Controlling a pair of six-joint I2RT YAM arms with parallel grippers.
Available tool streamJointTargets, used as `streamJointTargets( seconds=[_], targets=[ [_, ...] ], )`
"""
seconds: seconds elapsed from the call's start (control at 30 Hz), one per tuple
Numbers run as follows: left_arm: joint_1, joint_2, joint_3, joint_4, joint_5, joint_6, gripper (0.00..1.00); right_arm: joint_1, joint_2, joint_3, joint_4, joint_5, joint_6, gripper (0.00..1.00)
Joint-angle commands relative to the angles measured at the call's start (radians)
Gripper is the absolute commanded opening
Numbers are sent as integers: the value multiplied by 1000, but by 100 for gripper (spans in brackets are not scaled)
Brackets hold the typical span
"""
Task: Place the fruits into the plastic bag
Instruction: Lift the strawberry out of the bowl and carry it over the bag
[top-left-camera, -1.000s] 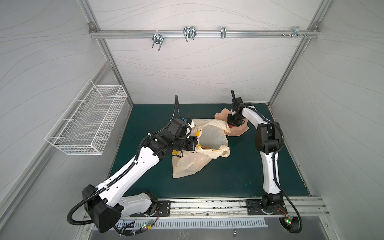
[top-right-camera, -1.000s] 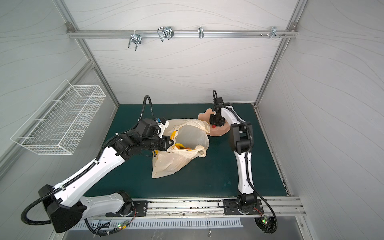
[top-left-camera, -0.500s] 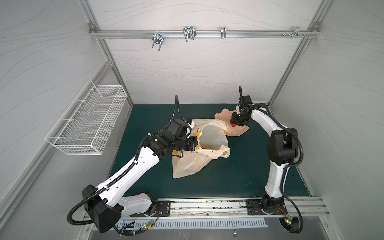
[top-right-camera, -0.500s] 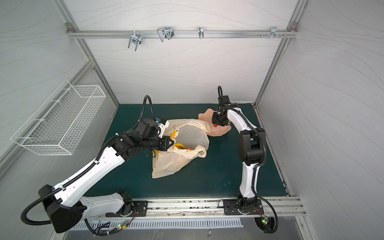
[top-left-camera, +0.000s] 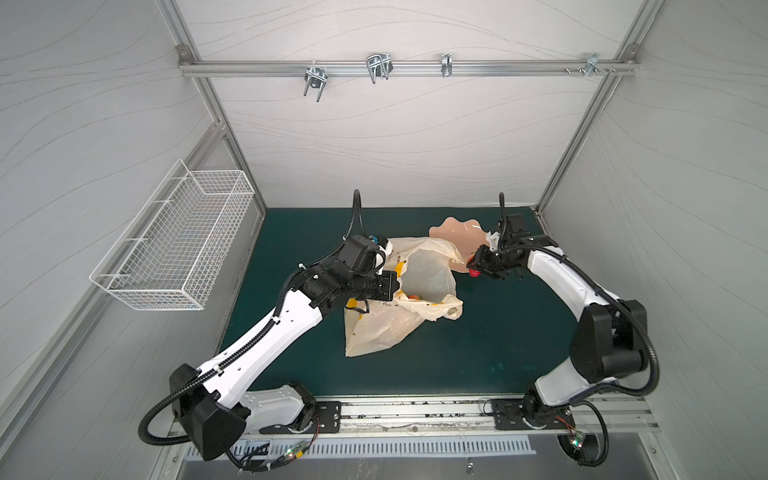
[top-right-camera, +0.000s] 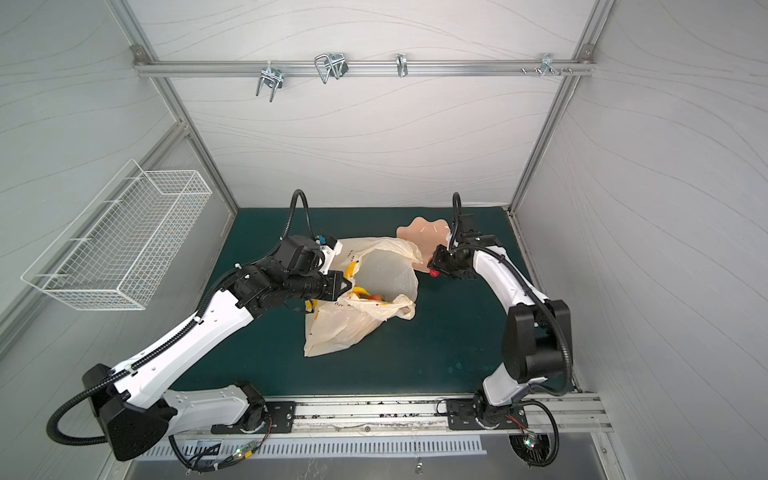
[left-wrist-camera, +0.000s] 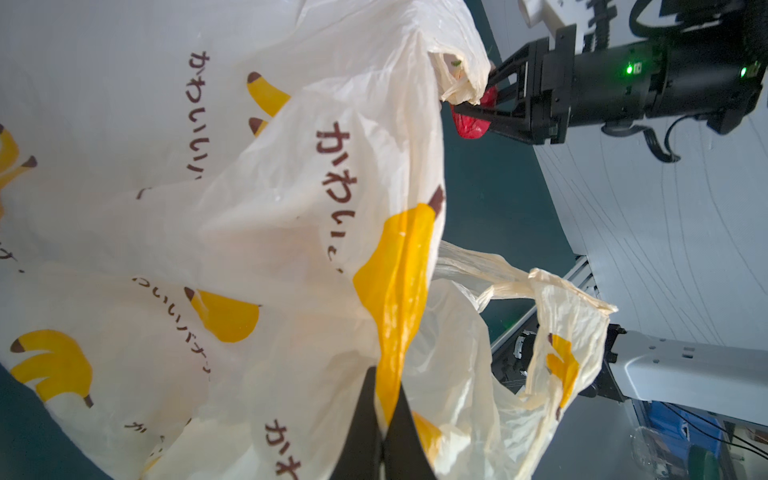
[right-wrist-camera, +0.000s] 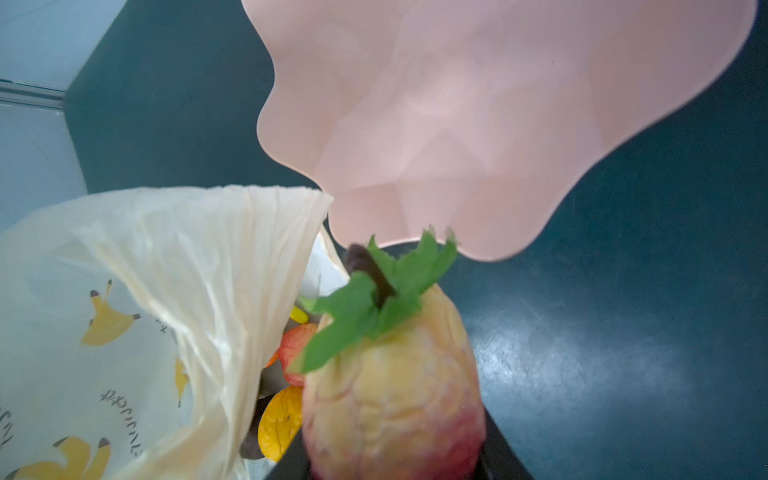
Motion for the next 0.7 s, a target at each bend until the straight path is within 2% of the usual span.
streamJointTargets(
  seconds=[0.0, 0.27, 0.67],
  targets=[
    [-5, 10, 51, 37, 20, 20, 0, -6, -84, -88, 38, -66, 75, 29],
    [-5, 17, 59, 36, 37, 29, 0, -16, -276, -294, 110, -158, 188, 29],
    [-5, 22, 68, 37, 51, 35, 0, -66, -267, -392, 370, -408, 386, 30]
  ],
)
